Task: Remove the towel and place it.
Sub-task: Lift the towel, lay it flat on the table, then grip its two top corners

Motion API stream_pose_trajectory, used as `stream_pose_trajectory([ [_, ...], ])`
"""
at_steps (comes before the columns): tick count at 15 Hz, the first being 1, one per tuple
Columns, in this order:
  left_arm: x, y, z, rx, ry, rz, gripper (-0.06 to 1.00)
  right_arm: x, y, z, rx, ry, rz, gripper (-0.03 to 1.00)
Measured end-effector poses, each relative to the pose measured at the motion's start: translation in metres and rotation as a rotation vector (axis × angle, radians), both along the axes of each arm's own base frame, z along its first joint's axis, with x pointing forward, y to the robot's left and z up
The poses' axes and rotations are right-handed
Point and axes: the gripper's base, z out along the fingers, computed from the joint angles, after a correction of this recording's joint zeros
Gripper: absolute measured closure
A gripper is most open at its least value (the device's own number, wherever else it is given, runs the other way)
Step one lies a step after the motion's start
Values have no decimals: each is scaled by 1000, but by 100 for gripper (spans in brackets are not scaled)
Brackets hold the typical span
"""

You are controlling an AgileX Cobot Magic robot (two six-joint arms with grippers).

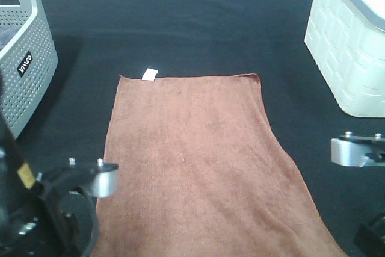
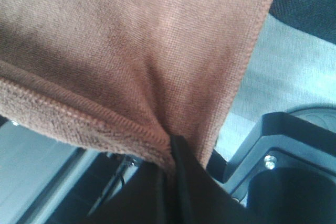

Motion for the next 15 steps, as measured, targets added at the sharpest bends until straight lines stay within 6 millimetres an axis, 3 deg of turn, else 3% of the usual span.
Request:
stream_pose_trajectory([
  [4,4,-5,-23,55,67,21,94,11,5,-21,-2,67,21,96],
  [9,18,-17,-14,10,7,9,94,19,8,-31,15,37,17,96],
  [13,24,-23,-30,26,32,-30,94,20,9,-32,28,28,11,95],
  [15,26,-26,-31,19,32,-35,93,20,10,-31,35,28,2,90],
])
